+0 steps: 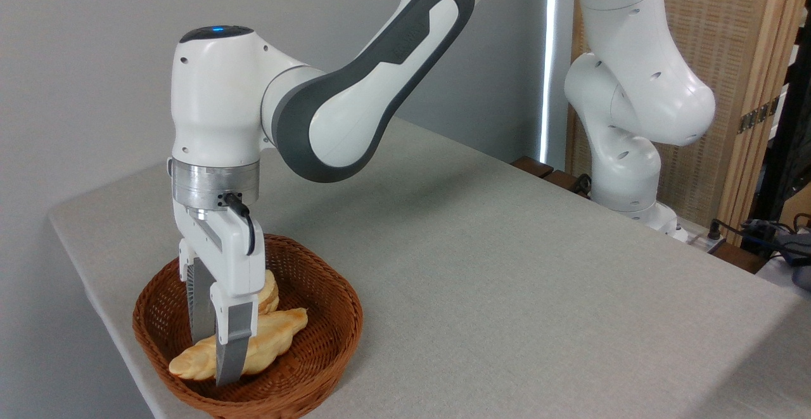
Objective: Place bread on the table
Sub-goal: 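Close the gripper fingers around the long golden bread roll, then lift the bread roll up out of the basket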
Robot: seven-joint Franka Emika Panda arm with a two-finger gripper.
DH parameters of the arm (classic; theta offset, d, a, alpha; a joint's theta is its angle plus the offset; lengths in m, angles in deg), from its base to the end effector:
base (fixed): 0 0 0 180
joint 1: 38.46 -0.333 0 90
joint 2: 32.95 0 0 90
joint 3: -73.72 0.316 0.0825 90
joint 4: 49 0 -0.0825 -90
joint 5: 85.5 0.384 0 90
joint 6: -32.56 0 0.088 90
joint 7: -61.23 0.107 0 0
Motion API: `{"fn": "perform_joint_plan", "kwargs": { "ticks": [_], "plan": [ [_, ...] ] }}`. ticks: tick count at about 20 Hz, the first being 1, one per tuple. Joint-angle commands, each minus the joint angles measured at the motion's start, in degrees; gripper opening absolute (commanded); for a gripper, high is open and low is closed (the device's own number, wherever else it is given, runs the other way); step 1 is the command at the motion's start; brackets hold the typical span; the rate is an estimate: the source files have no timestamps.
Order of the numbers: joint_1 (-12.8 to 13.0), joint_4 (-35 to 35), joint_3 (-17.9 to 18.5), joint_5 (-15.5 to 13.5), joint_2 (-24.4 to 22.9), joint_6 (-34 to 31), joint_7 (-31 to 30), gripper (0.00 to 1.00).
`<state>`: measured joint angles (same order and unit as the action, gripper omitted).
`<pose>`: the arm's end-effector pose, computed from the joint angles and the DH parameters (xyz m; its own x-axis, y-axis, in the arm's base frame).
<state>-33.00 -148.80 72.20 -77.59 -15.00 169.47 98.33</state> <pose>0.6678 -0.0789 0.4303 0.6257 -0.7568 0.1890 -0.7024 -0.6520 -0.2855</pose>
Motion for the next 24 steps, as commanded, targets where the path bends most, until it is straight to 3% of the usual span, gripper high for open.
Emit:
{"fn": "perform_joint_plan", "kwargs": {
  "ticks": [1, 8, 17, 22, 24],
  "plan": [
    [0.6, -0.04, 0.11, 1.31, 0.15, 0.9, -0.27, 0.54],
    [0.7, -0.04, 0.11, 1.31, -0.2, 0.55, -0.36, 0.54],
    [0.52, 0.13, 0.81, 0.44, -5.21, 0.2, -1.24, 0.54],
    [0.43, 0.13, 0.64, 0.17, -9.25, -7.43, -0.98, 0.54],
    [0.52, 0.13, 0.37, -1.66, -10.74, -11.56, -0.98, 0.54]
  ]
}}
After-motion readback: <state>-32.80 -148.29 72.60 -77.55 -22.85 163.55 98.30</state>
